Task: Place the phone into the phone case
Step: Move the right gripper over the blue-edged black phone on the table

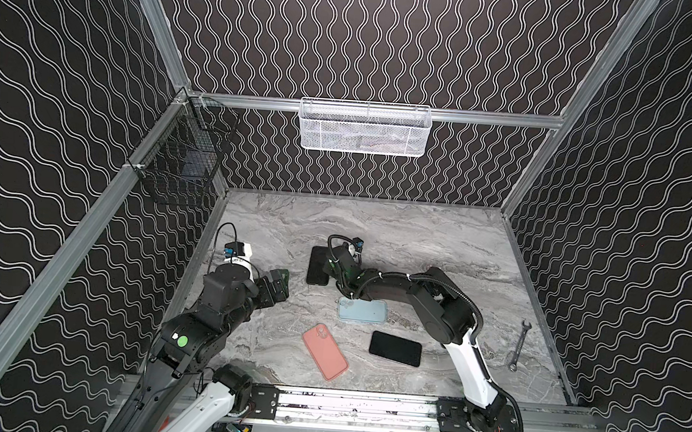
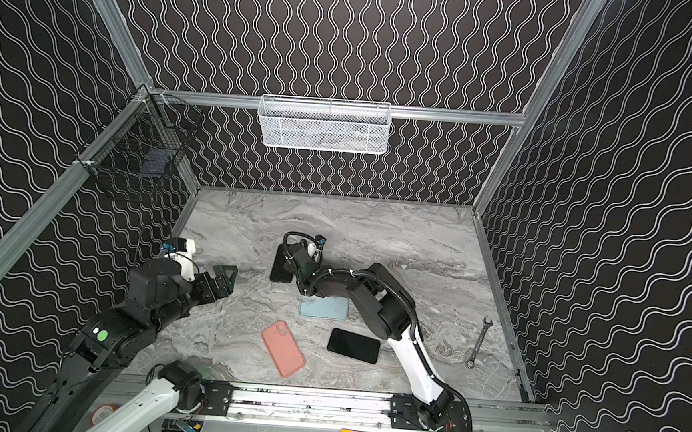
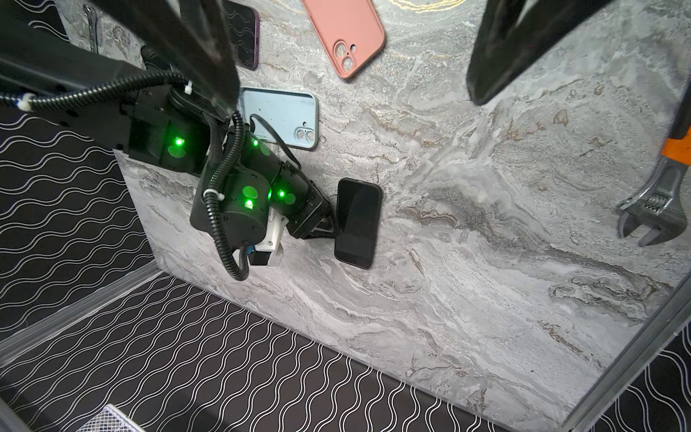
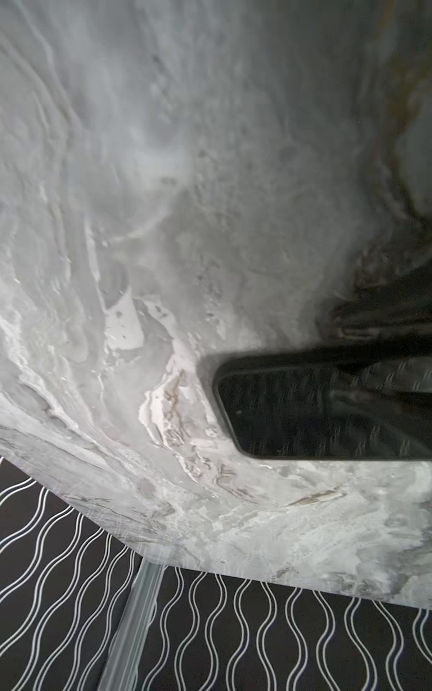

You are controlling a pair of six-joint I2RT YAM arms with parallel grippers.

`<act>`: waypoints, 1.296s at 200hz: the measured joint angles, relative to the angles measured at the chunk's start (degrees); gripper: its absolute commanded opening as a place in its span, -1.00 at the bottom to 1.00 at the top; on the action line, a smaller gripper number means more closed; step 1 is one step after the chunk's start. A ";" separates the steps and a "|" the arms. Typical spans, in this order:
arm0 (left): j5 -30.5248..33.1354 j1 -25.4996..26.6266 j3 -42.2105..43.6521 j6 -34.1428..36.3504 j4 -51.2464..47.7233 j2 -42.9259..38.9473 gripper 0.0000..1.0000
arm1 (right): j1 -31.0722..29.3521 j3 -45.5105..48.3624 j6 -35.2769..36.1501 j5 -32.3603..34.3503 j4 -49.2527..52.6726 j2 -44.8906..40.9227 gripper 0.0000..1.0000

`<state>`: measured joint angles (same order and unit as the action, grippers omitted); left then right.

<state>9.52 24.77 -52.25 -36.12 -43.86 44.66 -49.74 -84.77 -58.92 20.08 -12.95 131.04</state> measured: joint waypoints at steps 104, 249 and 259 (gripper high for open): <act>-5.27 0.00 -3.41 2.25 -0.66 6.12 0.96 | 0.31 15.74 12.37 0.92 13.25 -36.98 0.29; -18.49 0.07 -5.95 3.93 5.79 33.05 0.90 | 21.75 44.15 7.58 -6.01 45.05 -71.49 0.99; -18.49 0.15 -7.15 4.98 6.08 34.01 0.91 | 24.00 45.09 7.13 -5.99 46.31 -72.24 0.99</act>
<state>-8.97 24.93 -59.40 -31.14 -37.78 78.67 -25.74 -39.68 -51.79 14.09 33.36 58.81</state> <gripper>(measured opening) 0.952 0.993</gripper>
